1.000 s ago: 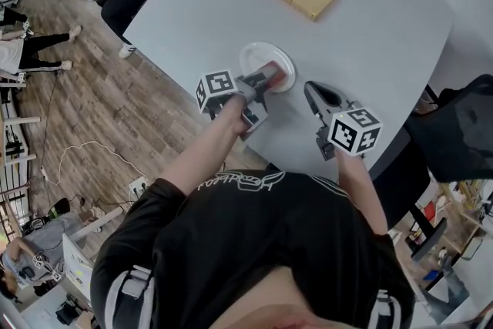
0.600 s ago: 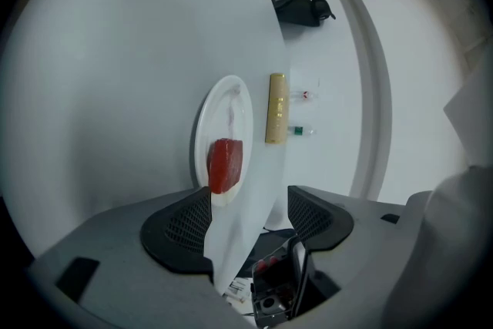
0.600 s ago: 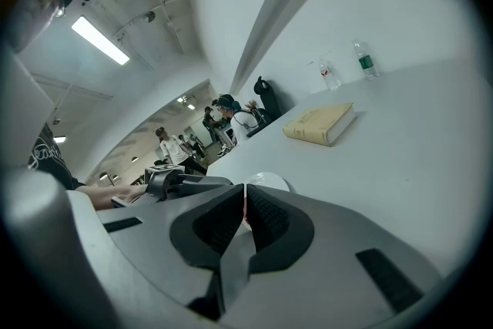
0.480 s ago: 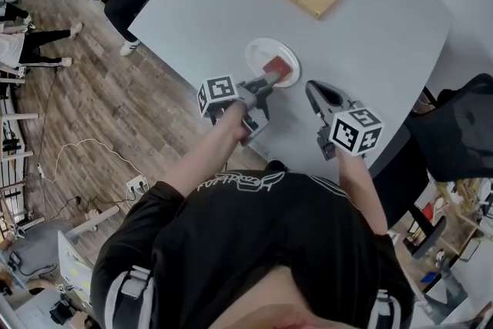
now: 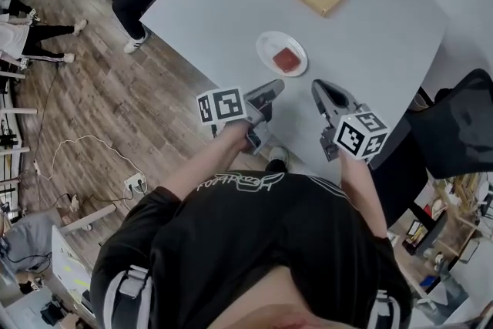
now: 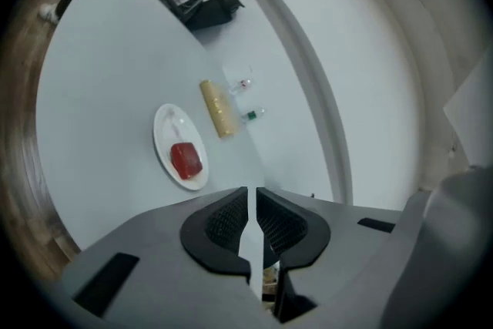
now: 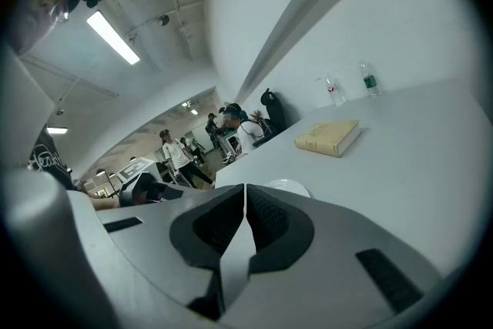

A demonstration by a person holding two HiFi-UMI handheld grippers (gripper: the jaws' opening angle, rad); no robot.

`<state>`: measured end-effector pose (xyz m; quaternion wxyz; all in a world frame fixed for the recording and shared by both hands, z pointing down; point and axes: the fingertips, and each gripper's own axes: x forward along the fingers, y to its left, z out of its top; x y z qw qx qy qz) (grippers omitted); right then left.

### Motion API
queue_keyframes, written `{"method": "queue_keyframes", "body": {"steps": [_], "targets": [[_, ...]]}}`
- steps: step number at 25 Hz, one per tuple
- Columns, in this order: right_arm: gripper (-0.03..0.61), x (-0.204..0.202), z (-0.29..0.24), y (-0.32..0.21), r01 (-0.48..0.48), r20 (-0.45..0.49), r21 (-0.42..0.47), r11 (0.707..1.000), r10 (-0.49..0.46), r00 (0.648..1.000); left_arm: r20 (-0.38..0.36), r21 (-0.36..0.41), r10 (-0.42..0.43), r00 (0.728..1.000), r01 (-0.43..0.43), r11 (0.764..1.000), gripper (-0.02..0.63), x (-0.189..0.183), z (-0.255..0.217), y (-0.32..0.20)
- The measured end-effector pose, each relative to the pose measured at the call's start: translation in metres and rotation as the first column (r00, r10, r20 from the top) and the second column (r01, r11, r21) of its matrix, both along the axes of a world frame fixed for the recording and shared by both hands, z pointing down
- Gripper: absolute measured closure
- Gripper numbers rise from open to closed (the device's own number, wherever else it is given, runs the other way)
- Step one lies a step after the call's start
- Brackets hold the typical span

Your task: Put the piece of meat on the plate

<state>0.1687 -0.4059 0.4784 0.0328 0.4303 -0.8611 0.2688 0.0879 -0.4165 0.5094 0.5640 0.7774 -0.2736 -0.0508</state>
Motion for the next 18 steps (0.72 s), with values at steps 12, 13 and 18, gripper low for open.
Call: {"method": "queue_keyframes", "body": {"steps": [12,13,18], "targets": [[0.563,-0.045,-0.056,0.093,0.054,0.0,0.108,0.993,-0.054,0.999,0.303,0.565,0.08,0.95,-0.246,0.787,0.606,-0.027,-0.091,0.104],[0.563,-0.05,-0.06,0.102,0.057,-0.002,0.117,0.991,-0.057,0.998,0.309,0.596,0.078,0.948,-0.257,0.76,0.606,-0.03,-0.098,0.115],[0.563,-0.076,-0.074,0.148,0.07,-0.013,0.154,0.986,-0.069,0.998,0.342,0.682,0.082,0.936,-0.307,0.664,0.606,-0.049,-0.123,0.169]]}}
